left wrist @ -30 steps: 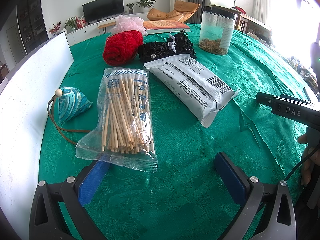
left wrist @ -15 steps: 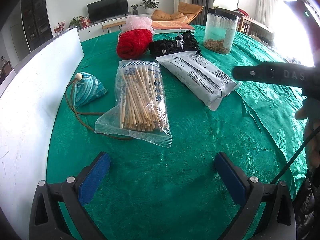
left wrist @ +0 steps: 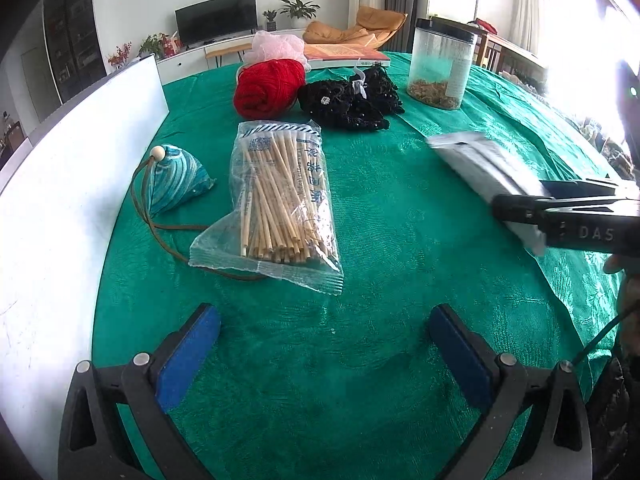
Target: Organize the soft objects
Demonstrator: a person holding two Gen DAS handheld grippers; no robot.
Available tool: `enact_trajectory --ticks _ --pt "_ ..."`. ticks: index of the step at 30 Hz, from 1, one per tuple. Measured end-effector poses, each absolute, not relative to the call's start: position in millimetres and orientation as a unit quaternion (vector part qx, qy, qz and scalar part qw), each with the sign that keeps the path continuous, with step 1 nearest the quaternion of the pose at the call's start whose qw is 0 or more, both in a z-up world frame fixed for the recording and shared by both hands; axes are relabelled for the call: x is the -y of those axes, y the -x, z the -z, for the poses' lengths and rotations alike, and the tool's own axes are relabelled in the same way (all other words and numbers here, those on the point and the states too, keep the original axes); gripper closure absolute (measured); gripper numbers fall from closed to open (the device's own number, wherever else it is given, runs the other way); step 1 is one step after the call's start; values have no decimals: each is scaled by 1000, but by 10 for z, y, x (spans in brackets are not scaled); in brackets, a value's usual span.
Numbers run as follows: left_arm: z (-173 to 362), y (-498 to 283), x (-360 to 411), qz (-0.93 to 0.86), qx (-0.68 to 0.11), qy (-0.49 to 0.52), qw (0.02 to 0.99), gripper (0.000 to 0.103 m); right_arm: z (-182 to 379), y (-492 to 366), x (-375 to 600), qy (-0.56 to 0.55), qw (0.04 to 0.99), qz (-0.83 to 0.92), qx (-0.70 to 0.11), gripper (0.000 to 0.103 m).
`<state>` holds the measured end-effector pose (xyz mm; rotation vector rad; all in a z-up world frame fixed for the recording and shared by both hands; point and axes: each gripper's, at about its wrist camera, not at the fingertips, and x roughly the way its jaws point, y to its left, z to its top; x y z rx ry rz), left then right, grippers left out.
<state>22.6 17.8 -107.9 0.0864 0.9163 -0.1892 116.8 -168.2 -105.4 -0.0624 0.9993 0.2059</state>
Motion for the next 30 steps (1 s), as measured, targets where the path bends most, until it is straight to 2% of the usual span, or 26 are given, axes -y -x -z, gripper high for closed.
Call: enact_trajectory --ticks 3,7,11,13,22,28,30 --pt "1084 -238 -177 89 -441 -41 892 0 1049 -1194 2224 1 881 -33 -471 29" --pt "1091 -224 -174 89 -441 -41 892 0 1038 -1781 2788 -14 885 41 -464 29" --pt "1091 -223 -174 89 -441 -41 892 0 978 -2421 3114 -64 899 20 -432 28" --pt "1091 -222 -174 89 -441 -41 892 0 958 -2518 3220 -95 892 18 -441 28" --pt "1092 -221 -174 89 -440 -41 892 0 952 -1639 2913 -65 897 41 -436 27" --pt "1094 -220 -174 89 -440 -40 892 0 1066 -1520 2774 -16 898 67 -435 27" --pt "1094 -222 -174 89 -440 -41 893 0 1082 -1522 2812 -22 897 69 -437 22"
